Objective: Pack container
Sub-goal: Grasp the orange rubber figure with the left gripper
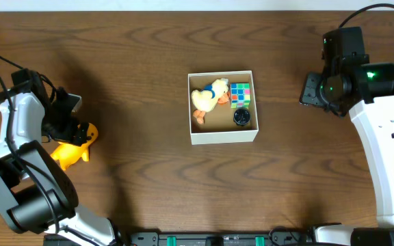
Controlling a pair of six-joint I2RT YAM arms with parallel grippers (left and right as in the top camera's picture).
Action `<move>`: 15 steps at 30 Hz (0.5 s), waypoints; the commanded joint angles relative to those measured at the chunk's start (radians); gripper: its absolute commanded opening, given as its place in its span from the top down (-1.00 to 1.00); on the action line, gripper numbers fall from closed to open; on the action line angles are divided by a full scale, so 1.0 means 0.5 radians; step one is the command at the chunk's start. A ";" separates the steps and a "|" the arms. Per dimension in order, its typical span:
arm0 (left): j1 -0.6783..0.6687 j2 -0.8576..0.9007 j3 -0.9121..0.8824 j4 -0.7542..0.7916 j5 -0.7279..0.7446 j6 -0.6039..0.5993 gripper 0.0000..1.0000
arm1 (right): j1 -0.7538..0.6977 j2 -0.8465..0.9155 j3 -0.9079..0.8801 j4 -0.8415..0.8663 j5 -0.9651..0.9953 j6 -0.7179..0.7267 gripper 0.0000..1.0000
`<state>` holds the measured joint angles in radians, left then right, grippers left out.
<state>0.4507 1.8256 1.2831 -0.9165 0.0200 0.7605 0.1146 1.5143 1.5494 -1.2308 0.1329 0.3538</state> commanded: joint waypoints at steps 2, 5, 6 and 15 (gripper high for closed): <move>0.008 0.099 -0.038 0.005 0.060 0.027 -0.96 | 0.005 -0.005 0.015 -0.001 0.050 -0.037 -0.10; 0.008 0.172 -0.040 0.005 0.109 0.027 -0.96 | 0.005 -0.005 0.015 0.000 0.050 -0.037 -0.10; 0.006 0.197 -0.040 0.005 0.111 0.026 -0.96 | 0.005 -0.005 0.015 -0.001 0.050 -0.037 -0.10; 0.005 0.291 -0.041 0.013 0.217 0.004 -0.47 | 0.005 -0.005 0.015 -0.001 0.050 -0.037 -0.10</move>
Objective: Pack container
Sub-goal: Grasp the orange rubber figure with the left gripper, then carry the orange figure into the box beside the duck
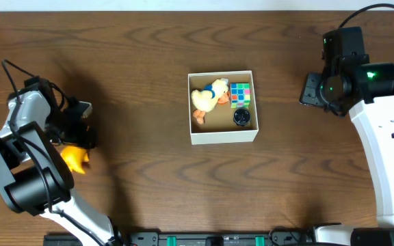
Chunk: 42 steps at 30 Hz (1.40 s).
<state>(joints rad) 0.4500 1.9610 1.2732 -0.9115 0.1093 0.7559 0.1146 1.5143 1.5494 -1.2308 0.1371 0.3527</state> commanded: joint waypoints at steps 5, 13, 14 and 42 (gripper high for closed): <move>0.006 0.010 -0.021 0.019 0.135 0.012 0.01 | 0.005 -0.005 0.015 0.000 0.049 -0.035 -0.11; 0.006 0.005 -0.018 0.017 0.134 -0.096 0.56 | 0.005 -0.005 0.015 0.000 0.049 -0.035 -0.11; 0.005 0.001 -0.014 0.017 0.134 -0.134 0.59 | 0.005 -0.005 0.015 0.000 0.049 -0.035 -0.11; -1.455 -0.825 0.334 0.098 0.280 -0.356 0.88 | 0.005 -0.005 0.015 0.030 0.048 -0.034 -0.10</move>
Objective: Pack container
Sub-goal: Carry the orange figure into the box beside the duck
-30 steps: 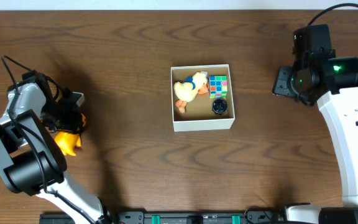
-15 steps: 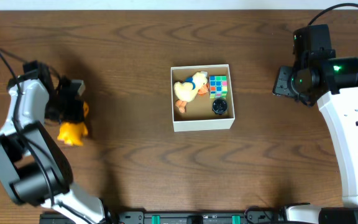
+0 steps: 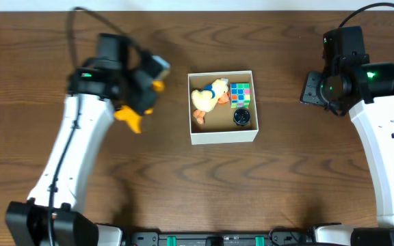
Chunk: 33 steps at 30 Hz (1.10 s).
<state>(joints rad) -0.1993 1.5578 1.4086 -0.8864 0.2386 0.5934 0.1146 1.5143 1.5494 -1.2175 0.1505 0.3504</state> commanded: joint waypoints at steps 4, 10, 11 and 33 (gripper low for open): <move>-0.417 -0.018 0.068 0.282 -0.060 0.009 0.88 | 0.005 -0.005 0.015 0.002 0.021 -0.030 -0.10; -0.639 0.042 0.067 0.605 -0.059 0.240 0.88 | 0.005 -0.005 0.015 0.002 0.021 -0.029 -0.10; -0.654 0.066 0.067 0.613 -0.059 0.282 0.88 | 0.005 -0.005 0.015 0.002 0.021 -0.029 -0.10; -0.831 0.555 0.067 0.580 -0.017 0.332 0.88 | -0.470 -0.005 0.015 -0.047 0.012 0.156 -0.09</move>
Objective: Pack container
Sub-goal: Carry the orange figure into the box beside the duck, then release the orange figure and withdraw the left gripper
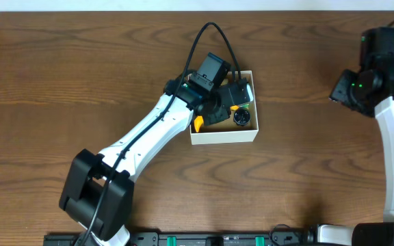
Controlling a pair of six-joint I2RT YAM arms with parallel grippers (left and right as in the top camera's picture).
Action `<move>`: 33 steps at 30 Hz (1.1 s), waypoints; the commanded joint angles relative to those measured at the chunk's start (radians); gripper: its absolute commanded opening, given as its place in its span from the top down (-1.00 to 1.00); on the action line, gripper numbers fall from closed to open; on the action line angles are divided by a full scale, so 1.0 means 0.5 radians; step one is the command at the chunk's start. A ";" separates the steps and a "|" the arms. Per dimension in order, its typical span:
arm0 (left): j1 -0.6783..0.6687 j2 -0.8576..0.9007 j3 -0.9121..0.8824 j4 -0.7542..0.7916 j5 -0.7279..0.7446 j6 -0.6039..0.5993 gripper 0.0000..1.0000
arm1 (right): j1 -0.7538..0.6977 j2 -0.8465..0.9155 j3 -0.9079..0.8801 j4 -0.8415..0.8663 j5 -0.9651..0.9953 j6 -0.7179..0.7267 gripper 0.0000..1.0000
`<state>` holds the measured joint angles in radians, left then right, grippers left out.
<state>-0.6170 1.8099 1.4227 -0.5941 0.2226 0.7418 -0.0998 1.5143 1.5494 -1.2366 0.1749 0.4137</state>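
The white box (pixel 224 139) stands at the table's middle. My left arm reaches across it from the lower left. The left gripper (pixel 228 102) is over the inside of the box, shut on the yellow-orange toy (pixel 198 124), whose orange parts show on both sides of the wrist. A round black object (pixel 241 118) lies in the box's near right corner. The arm hides the rest of the box's contents. My right gripper (pixel 340 92) hangs at the far right over bare table; its fingers cannot be made out.
Dark wooden table (pixel 115 55) all around the box. The left arm's cable (pixel 211 34) loops up behind the box. The right arm's white link runs down the right edge.
My left gripper has moved right with the yellow-orange toy, from left of the box to over its inside. The right arm has shifted further right.
The yellow-orange toy lay at the table's left edge with my left gripper at it. Then the gripper was down on the toy. Later it held the toy beside the box's left wall, and now inside the box's outline. The right arm stayed still until its last shift.
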 commanded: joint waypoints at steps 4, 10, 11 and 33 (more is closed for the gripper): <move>0.005 0.114 0.039 -0.003 0.050 0.040 0.88 | -0.049 -0.005 0.015 -0.019 -0.037 0.030 -0.09; 0.005 0.189 0.039 0.026 0.050 0.050 0.89 | -0.049 -0.005 0.015 -0.025 -0.037 0.030 -0.09; 0.005 0.198 0.039 0.027 0.050 0.050 0.88 | -0.049 -0.005 0.015 -0.027 -0.037 0.029 -0.09; 0.008 -0.016 0.040 -0.008 0.008 0.013 -0.42 | -0.049 -0.005 0.015 -0.043 -0.036 -0.003 -0.09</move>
<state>-0.6170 1.8809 1.4227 -0.5896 0.2359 0.7597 -0.1196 1.5143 1.5494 -1.2572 0.1562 0.4133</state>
